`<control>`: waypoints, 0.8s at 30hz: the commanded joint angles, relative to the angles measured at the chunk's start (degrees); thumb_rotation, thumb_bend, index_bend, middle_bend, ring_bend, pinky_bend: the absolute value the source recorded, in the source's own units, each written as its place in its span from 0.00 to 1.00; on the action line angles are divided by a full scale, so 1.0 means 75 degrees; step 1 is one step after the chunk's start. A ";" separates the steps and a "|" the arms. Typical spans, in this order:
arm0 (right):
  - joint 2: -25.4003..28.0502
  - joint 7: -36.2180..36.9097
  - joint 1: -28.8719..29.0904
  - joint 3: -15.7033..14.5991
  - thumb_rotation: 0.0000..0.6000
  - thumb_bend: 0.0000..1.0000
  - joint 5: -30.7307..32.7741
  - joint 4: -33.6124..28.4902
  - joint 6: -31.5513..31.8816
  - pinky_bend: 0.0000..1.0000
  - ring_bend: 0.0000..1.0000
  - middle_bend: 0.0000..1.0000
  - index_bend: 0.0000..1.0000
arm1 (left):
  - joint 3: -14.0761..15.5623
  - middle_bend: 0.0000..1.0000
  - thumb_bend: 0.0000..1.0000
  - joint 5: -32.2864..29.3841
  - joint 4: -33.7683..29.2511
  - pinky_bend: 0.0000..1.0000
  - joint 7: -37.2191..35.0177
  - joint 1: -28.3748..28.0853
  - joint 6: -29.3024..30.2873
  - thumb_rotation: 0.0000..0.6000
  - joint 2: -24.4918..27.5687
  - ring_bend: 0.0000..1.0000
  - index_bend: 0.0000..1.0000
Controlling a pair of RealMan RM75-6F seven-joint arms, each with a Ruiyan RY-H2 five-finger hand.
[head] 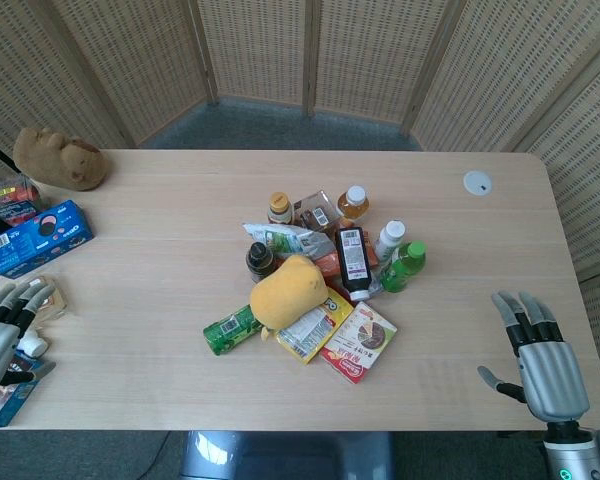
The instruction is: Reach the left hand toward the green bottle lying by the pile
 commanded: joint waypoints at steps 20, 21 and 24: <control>0.0056 0.0085 -0.0007 0.0018 1.00 0.00 0.0021 -0.0010 0.0015 0.00 0.00 0.00 0.00 | -0.0546 0.00 0.00 -0.3581 -0.1716 0.00 0.4782 -0.2158 -0.2296 1.00 -0.2956 0.00 0.00; 0.0059 0.0088 -0.0008 0.0016 1.00 0.00 0.0026 -0.0009 0.0012 0.00 0.00 0.00 0.00 | -0.0567 0.00 0.00 -0.3749 -0.1689 0.00 0.4909 -0.2225 -0.2277 1.00 -0.3136 0.00 0.00; 0.0062 0.0091 -0.0006 0.0016 1.00 0.00 0.0035 0.0002 0.0002 0.00 0.00 0.00 0.00 | -0.0651 0.00 0.00 -0.4056 -0.1616 0.00 0.5153 -0.2381 -0.2167 1.00 -0.3549 0.00 0.00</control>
